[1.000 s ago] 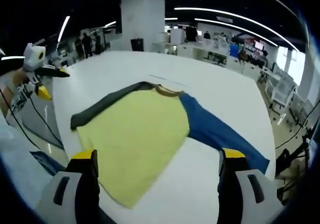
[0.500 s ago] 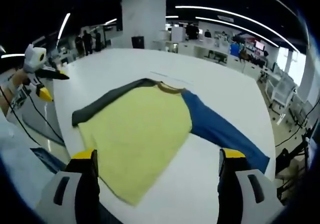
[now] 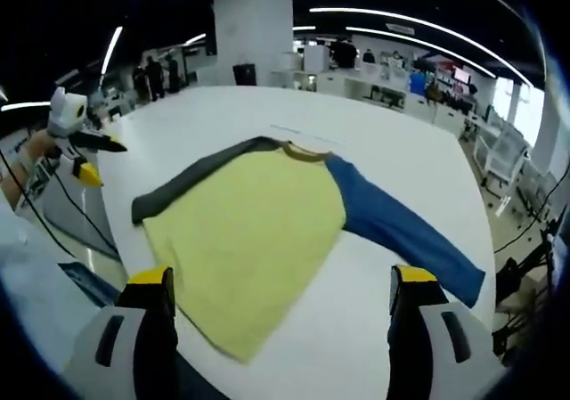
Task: Fold the garment on the visible template until the final outline fits inside the template.
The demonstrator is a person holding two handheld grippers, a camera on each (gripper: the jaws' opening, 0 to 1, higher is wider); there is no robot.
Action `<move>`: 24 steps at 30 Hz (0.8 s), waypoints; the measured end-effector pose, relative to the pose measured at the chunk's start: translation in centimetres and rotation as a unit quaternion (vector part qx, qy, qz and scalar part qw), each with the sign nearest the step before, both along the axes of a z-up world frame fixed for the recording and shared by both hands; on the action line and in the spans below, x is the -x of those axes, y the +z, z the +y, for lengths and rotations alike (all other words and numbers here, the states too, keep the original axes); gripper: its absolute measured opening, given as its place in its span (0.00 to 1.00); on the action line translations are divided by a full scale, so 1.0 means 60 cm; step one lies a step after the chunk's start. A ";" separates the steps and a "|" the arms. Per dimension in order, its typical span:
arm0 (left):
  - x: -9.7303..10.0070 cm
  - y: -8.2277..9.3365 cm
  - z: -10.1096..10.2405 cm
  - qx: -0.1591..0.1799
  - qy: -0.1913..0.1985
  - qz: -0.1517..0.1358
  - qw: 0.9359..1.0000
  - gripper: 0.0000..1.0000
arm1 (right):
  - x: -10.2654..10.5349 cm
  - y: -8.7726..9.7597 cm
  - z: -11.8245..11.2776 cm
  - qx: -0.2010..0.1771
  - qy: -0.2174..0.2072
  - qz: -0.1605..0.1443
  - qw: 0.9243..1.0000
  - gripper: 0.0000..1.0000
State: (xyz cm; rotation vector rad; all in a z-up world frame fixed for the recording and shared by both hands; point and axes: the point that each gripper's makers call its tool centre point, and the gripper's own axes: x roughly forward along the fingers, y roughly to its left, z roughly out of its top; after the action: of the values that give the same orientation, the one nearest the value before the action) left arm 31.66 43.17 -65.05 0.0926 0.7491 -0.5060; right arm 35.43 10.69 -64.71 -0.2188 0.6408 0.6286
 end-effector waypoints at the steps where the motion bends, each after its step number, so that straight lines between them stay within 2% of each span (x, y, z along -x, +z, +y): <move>1: 0.001 -0.003 0.000 0.001 0.000 0.002 1.000 0.88 | 0.000 -0.001 0.000 -0.001 -0.001 0.001 1.000 1.00; 13: 0.011 -0.047 0.015 0.022 0.013 0.042 0.999 0.81 | 0.003 -0.001 0.012 -0.005 0.006 0.004 1.000 1.00; 16: 0.011 -0.058 0.017 0.040 0.019 0.049 0.998 0.79 | 0.003 -0.002 0.016 -0.001 0.010 0.004 1.000 1.00; 21: 0.010 -0.067 0.024 0.044 0.026 0.057 0.997 0.73 | 0.002 0.001 0.019 -0.002 0.015 0.002 1.000 1.00; 24: 0.007 -0.074 0.030 0.050 0.038 0.065 0.996 0.65 | 0.001 0.002 0.019 -0.001 0.015 0.001 1.000 1.00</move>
State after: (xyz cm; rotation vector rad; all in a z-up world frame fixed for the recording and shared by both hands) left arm 31.23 44.95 -69.50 -0.0627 0.8499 -0.4802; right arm 35.38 11.83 -64.58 -0.2262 0.6395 0.6586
